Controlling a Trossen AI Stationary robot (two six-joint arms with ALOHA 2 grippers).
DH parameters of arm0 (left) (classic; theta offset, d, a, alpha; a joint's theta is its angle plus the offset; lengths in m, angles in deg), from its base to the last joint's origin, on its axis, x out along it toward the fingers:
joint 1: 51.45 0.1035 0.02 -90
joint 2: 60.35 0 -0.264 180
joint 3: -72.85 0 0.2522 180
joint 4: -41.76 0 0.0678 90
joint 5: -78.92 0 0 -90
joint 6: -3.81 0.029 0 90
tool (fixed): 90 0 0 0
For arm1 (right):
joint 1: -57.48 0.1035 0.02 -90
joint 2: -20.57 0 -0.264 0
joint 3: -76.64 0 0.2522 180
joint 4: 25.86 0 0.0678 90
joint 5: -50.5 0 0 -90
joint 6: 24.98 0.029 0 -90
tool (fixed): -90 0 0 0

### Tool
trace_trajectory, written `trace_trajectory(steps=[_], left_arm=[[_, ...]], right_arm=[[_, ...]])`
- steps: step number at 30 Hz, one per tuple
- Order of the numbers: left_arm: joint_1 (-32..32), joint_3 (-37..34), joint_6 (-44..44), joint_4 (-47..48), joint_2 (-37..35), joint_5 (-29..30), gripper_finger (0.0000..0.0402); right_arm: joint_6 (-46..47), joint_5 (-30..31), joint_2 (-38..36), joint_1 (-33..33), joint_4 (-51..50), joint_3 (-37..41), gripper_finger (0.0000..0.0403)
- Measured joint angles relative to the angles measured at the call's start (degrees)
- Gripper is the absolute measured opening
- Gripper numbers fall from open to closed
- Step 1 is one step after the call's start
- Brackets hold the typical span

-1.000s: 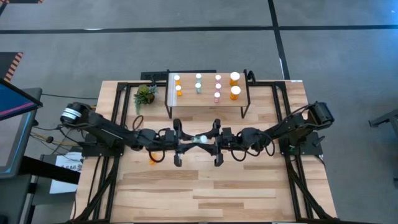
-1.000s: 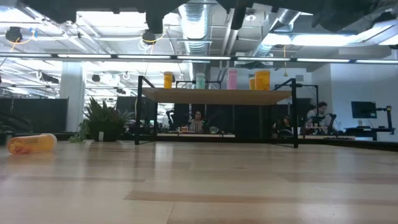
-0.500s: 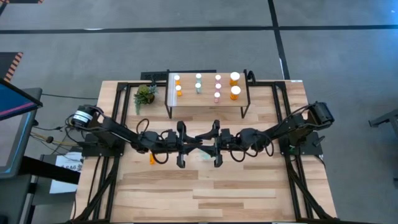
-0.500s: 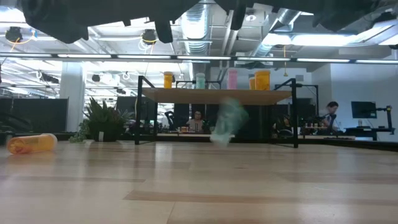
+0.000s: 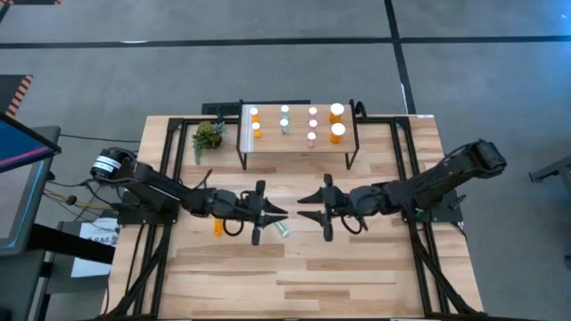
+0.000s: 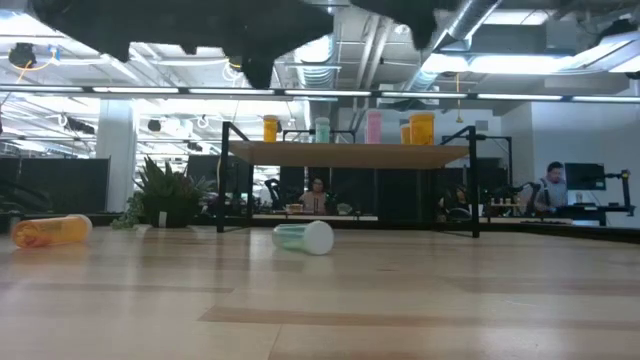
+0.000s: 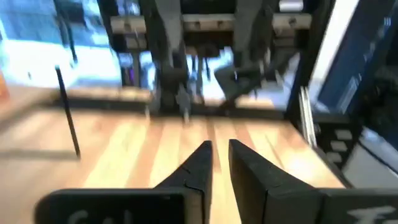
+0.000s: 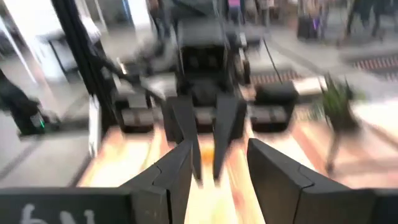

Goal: Pick and place medicine bottles onto shelf by color
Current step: Put the green pill bottle on the shelf aligned with the other green pill bottles

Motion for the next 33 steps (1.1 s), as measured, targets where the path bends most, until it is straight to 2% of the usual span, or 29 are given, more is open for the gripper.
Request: trace_trajectory(steps=[4,8,11,14,18,25,33], left_arm=[[1.0,0.0,-4.4,11.0,-2.0,-5.8,0.0076],[0.6,0.8,-5.5,19.0,-1.6,-9.8,0.0125],[-0.5,5.5,-3.1,31.8,-1.5,-10.4,0.0154],[-1.7,12.9,0.5,45.9,-1.1,-8.4,0.0171],[-2.9,21.3,5.8,57.0,2.4,-6.5,0.0178],[-2.9,30.8,13.9,66.9,13.3,-8.5,0.0179],[-2.9,42.9,20.5,78.0,24.8,-7.9,0.0179]], right_arm=[[3.4,4.2,-1.9,2.3,-10.4,0.0,0.0176],[4.2,9.2,-2.0,5.0,-14.4,0.2,0.0175],[4.9,12.1,-2.1,6.4,-14.1,1.1,0.0172],[5.2,15.7,-2.5,8.4,-14.5,1.4,0.0168],[3.7,19.8,-5.7,12.1,-14.2,1.4,0.0164],[3.6,31.8,-10.3,19.4,-19.2,1.4,0.0161],[6.4,37.3,-9.7,24.0,-21.4,1.4,0.0159]])
